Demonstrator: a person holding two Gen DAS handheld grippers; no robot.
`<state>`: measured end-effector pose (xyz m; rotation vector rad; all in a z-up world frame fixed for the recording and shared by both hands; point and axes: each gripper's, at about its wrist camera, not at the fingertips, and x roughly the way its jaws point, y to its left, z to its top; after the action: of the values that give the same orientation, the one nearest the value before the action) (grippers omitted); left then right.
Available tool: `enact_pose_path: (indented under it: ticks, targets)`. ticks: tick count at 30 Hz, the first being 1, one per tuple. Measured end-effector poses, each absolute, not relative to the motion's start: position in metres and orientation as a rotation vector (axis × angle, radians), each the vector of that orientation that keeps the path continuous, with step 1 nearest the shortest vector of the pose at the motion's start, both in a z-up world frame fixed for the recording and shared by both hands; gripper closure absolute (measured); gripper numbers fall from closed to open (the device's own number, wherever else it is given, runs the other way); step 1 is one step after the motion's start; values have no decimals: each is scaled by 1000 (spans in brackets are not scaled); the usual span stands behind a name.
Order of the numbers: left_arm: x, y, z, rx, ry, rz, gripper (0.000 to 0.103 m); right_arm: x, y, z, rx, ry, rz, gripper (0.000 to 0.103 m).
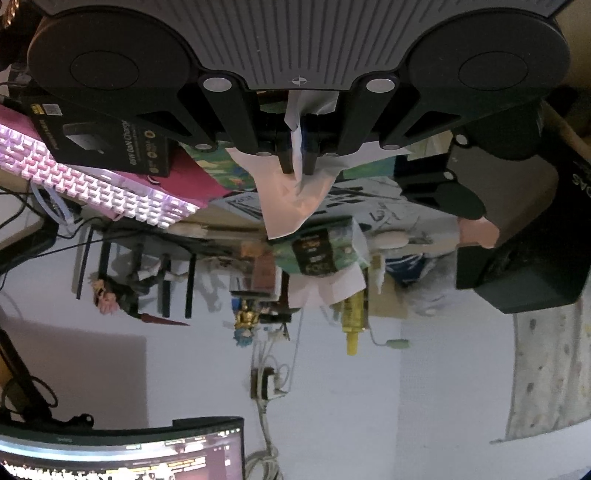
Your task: Clean container
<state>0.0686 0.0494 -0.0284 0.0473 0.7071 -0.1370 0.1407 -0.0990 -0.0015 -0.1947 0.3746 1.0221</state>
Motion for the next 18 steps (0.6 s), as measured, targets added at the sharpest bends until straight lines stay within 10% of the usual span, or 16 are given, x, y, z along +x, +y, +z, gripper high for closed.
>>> enact_pose_path:
  ticks: [18]
  targets:
    - [69, 49, -28, 47, 707, -137, 0, 138, -98, -2, -205, 370, 1041, 98]
